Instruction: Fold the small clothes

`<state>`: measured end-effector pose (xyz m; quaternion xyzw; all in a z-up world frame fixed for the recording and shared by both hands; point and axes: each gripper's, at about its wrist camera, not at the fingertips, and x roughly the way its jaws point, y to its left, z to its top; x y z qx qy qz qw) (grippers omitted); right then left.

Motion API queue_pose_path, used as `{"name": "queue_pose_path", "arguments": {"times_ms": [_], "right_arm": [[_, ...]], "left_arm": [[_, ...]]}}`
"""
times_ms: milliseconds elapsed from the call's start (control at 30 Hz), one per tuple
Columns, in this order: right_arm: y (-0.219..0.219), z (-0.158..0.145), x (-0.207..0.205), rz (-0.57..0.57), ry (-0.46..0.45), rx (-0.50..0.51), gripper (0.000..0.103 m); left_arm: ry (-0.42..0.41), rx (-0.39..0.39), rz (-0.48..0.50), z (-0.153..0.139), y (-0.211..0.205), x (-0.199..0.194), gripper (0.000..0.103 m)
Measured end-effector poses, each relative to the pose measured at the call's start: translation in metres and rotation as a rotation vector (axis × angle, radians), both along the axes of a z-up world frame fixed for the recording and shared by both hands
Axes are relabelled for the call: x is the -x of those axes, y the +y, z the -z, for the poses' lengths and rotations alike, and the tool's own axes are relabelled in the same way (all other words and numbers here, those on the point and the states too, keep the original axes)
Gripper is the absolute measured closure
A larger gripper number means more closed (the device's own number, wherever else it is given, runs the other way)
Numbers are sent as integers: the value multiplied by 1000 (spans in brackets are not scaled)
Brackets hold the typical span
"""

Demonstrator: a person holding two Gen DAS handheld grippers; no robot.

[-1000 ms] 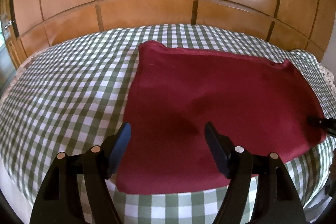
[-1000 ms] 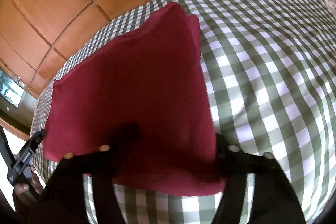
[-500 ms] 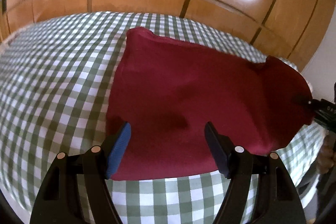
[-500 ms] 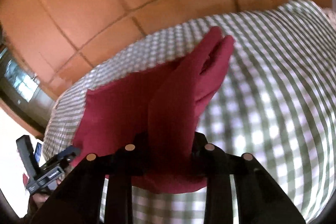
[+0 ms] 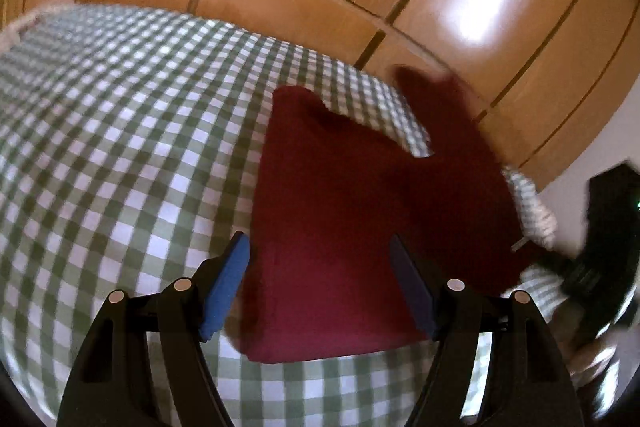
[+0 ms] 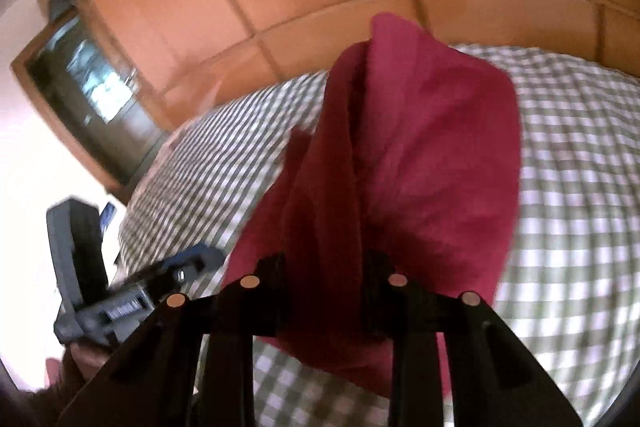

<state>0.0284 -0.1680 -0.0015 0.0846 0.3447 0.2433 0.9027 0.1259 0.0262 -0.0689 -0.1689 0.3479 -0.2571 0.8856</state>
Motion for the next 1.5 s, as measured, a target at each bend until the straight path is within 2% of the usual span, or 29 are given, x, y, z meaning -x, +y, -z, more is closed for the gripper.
{"name": "queue_pose_path", "arguments": {"times_ms": [100,167,200,300,433,533,700,867,967,1033,1100,1167,1200,1300,1433,1500], "right_arm": [[26,19,-1,-49,17,64,78],[42,30,2,-64,-5,149,78],[46,32,3,-63,-16,171,78],[51,35,8,-70,-60,217,75],[42,33,15,-102,-67,169,64],[32,26,26,-159,-40,50,41],[-17,23,48,-116,-25,-58,38],[-77,36,56,73,4,-67,36],[-93,44,54,144,26,-61,36],[-98,43,51,154,29,-61,36],[-91,43,47,145,22,-44,36],[-76,42,43,118,8,-17,36],[-67,43,44,102,2,-1,36],[-43,42,38,71,-7,59,37],[-21,34,50,14,-43,68,36],[-10,33,54,-10,-45,59,33]], "left_arm": [[38,104,46,-1,8,-6,32],[60,167,69,-2,11,-11,29],[69,185,73,-2,11,-13,25],[101,222,95,-2,6,-22,24],[154,269,130,-2,-9,-36,21],[170,282,148,-6,-19,-42,21],[235,299,167,-2,-27,-54,18],[253,304,189,-8,-39,-62,18],[257,257,188,-14,-52,-65,18],[243,198,191,-15,-61,-64,26],[222,76,170,-17,-71,-64,55],[211,-15,151,-15,-75,-64,71],[205,-36,146,-14,-75,-63,78],[160,-70,117,-21,-65,-53,86],[48,-64,92,-44,-41,-35,86],[33,-71,84,-46,-30,-33,86]]}}
